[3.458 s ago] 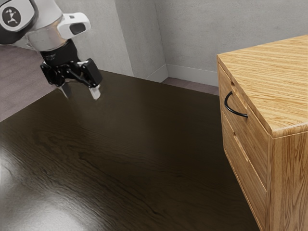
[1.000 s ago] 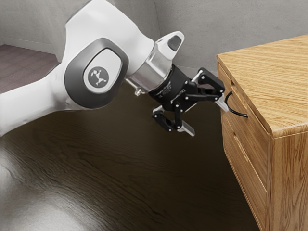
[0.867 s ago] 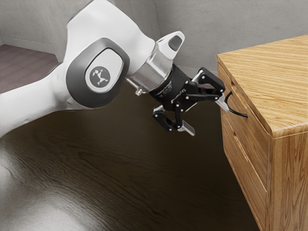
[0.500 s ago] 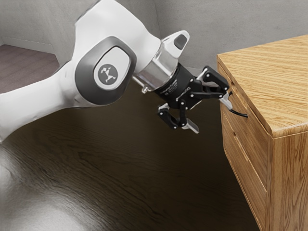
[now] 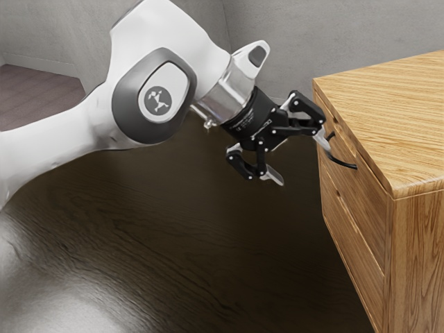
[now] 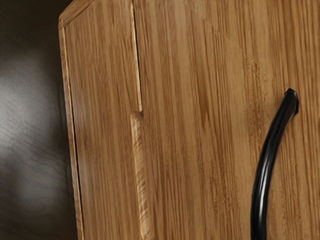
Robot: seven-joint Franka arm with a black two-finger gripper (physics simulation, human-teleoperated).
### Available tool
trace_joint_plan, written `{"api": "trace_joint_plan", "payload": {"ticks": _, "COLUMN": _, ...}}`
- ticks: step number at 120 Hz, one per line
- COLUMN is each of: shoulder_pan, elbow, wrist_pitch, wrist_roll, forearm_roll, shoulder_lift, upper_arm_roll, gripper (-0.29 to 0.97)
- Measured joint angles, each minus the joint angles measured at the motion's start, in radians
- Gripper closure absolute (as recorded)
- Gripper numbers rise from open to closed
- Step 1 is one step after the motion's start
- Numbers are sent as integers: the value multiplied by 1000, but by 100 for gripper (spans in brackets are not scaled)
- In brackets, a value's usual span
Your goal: Pull the drawer handle with one arm to open the drawer
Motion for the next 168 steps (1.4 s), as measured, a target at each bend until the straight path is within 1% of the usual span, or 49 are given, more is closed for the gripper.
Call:
{"api": "trace_joint_plan", "payload": {"ticks": 33, "shoulder_pan": 16, "elbow": 42, "wrist_pitch": -1, "wrist_roll": -1, "forearm_roll": 3, "shoulder_lift": 38, "upper_arm_roll": -7, "gripper": 0}}
{"api": "trace_joint_plan", "payload": {"ticks": 69, "shoulder_pan": -30, "elbow": 39, "wrist_pitch": 0, "wrist_roll": -2, "forearm_roll": 4, "shoulder_lift": 53, "upper_arm_roll": -6, "gripper": 0}}
{"api": "trace_joint_plan", "payload": {"ticks": 85, "shoulder_pan": -25, "elbow": 16, "wrist_pitch": 7, "wrist_roll": -3, "forearm_roll": 4, "shoulder_lift": 49, "upper_arm_roll": -10, "gripper": 0}}
{"api": "trace_joint_plan", "payload": {"ticks": 117, "shoulder_pan": -29, "elbow": -66, "wrist_pitch": 11, "wrist_roll": -6, "forearm_roll": 4, "shoulder_lift": -25, "upper_arm_roll": 17, "gripper": 0}}
{"api": "trace_joint_plan", "payload": {"ticks": 135, "shoulder_pan": -54, "elbow": -140, "wrist_pitch": 13, "wrist_roll": -5, "forearm_roll": 4, "shoulder_lift": -86, "upper_arm_roll": 66, "gripper": 0}}
{"api": "trace_joint_plan", "payload": {"ticks": 151, "shoulder_pan": -40, "elbow": -185, "wrist_pitch": 11, "wrist_roll": -3, "forearm_roll": 5, "shoulder_lift": -134, "upper_arm_roll": 124, "gripper": 0}}
{"api": "trace_joint_plan", "payload": {"ticks": 168, "shoulder_pan": -31, "elbow": -244, "wrist_pitch": 13, "wrist_roll": 0, "forearm_roll": 3, "shoulder_lift": -185, "upper_arm_roll": 139, "gripper": 0}}
